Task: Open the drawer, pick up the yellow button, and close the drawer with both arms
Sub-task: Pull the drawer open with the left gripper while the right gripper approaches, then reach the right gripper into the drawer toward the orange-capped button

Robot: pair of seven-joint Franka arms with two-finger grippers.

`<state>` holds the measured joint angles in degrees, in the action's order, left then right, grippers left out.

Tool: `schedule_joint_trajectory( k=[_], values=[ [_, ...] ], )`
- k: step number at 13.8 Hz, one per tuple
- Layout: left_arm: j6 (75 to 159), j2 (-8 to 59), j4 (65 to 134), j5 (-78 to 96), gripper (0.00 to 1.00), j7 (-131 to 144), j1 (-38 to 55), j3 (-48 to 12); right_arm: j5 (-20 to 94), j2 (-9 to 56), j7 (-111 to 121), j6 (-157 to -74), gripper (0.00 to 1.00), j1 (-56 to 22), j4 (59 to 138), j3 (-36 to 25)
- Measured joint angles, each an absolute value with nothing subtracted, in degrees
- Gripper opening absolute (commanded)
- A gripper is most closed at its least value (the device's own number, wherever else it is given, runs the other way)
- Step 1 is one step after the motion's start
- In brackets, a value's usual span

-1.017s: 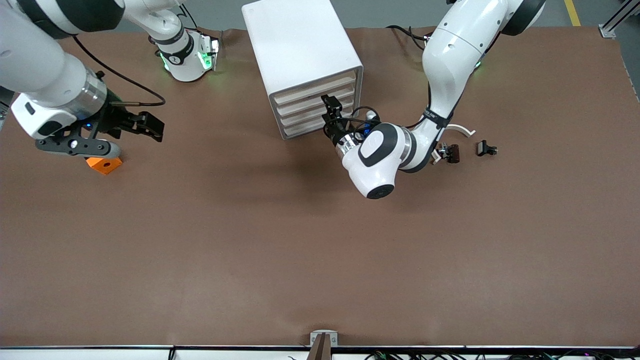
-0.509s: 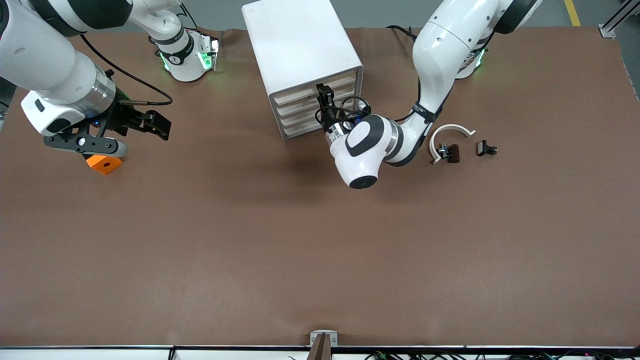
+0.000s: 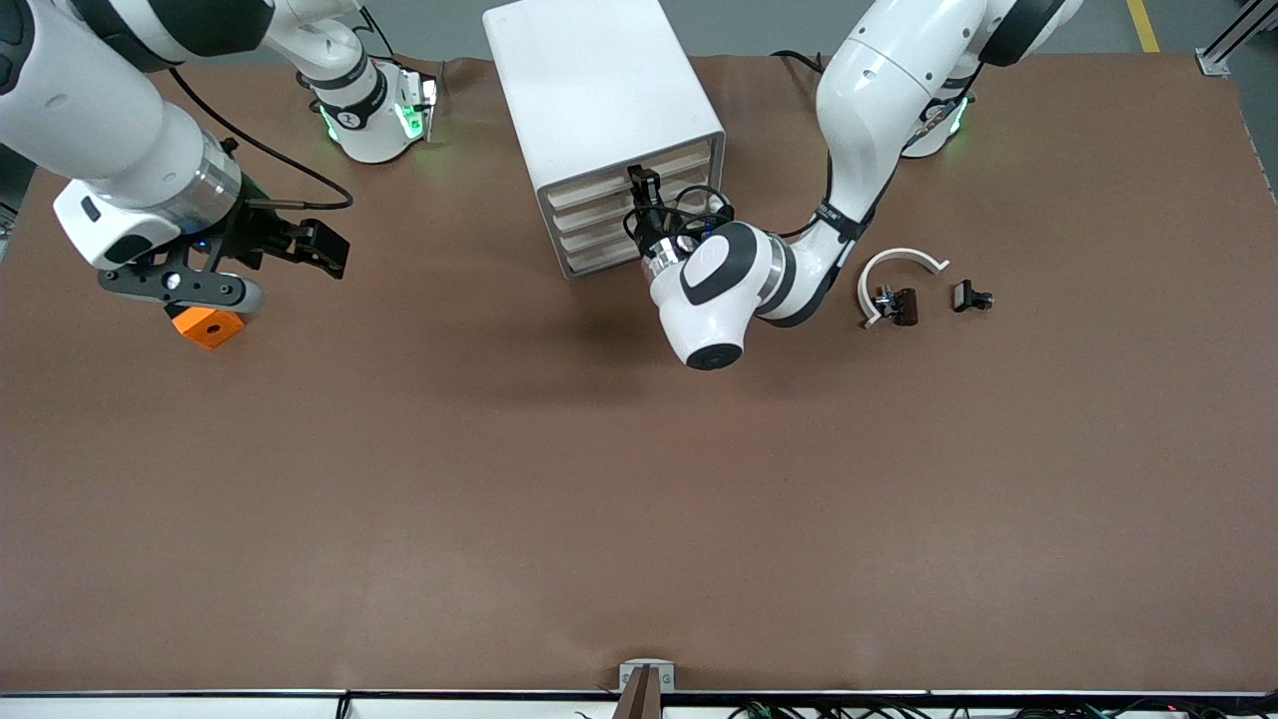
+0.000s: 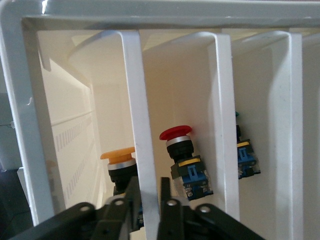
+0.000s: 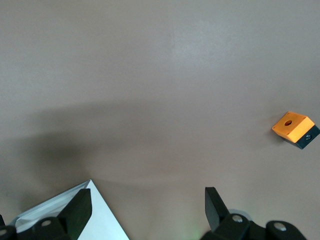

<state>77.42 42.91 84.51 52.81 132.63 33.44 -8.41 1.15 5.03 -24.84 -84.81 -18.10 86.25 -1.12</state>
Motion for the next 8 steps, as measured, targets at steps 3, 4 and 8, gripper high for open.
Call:
schedule_joint_trajectory(
  k=[3, 4, 8],
  values=[
    [77.2, 43.0, 84.5, 52.9, 0.01, 133.7, 33.2, -8.2, 1.2, 5.0, -28.7, -84.8, 1.00, -20.3, 86.3, -1.1],
    [77.2, 43.0, 84.3, 53.0, 0.01, 133.8, 33.1, -7.9, 1.2, 5.1, -30.8, -84.8, 1.00, -21.3, 86.3, -1.1],
    [77.3, 43.3, 82.6, 53.0, 0.02, 133.7, 30.5, -6.8, 1.3, 5.1, -42.9, -85.1, 1.00, -27.6, 86.2, -1.0]
  ],
)
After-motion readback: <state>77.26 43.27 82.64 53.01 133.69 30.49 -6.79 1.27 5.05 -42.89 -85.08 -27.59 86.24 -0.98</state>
